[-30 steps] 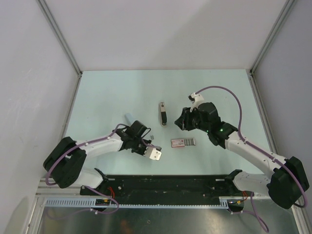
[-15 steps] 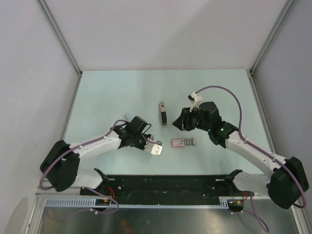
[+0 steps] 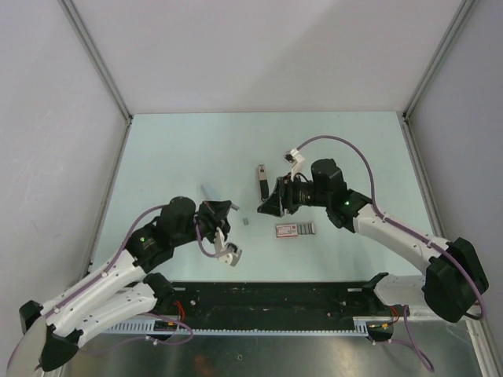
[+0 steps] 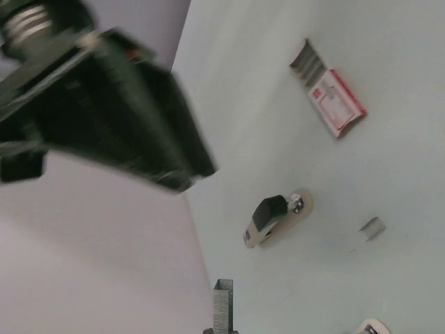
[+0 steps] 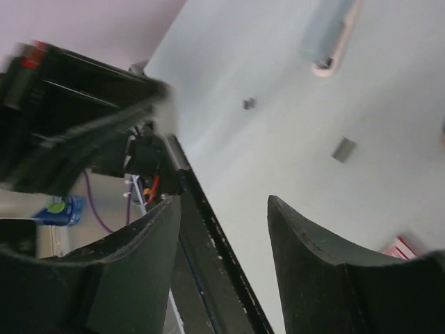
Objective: Unload the staples from the stapler
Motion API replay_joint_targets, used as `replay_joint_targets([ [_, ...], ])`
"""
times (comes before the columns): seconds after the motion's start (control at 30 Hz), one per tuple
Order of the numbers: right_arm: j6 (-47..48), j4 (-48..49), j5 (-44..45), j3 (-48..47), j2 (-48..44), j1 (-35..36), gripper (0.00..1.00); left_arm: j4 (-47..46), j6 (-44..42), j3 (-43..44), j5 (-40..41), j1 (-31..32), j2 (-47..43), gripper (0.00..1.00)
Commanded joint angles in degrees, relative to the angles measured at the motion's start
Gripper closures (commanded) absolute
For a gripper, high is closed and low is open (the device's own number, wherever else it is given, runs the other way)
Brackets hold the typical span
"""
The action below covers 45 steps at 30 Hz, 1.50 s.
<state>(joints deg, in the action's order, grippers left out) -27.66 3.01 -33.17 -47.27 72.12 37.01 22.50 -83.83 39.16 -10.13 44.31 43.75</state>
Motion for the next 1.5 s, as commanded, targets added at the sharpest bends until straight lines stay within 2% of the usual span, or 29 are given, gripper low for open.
replay_joint_targets([
  [0.0, 3.39, -3.09, -2.0, -6.35, -0.94, 3.25, 0.41, -4.08, -13.09, -6.06, -5.29, 1.1, -4.82, 0.96],
  [0.2, 6.61, -8.05, 1.52, -8.79, -2.27, 6.4, 0.4, -6.76, -21.51, -10.12, -7.93, 1.36, -8.45, 0.95],
  [0.47, 11.19, -12.66, 12.22, -11.84, -0.7, 12.46, 0.4, -7.25, -23.15, -7.85, -8.28, 2.51, -5.76, 0.94],
  [0.93, 12.8, -13.09, 14.71, -15.18, 3.87, 15.85, 0.4, -8.13, -23.04, -7.62, -7.22, 4.38, -5.78, 0.94],
  [1.47, 12.12, -10.51, 13.37, -15.15, 5.47, 16.09, 0.53, -8.35, -20.24, -6.4, -7.11, 4.51, -5.2, 0.93],
])
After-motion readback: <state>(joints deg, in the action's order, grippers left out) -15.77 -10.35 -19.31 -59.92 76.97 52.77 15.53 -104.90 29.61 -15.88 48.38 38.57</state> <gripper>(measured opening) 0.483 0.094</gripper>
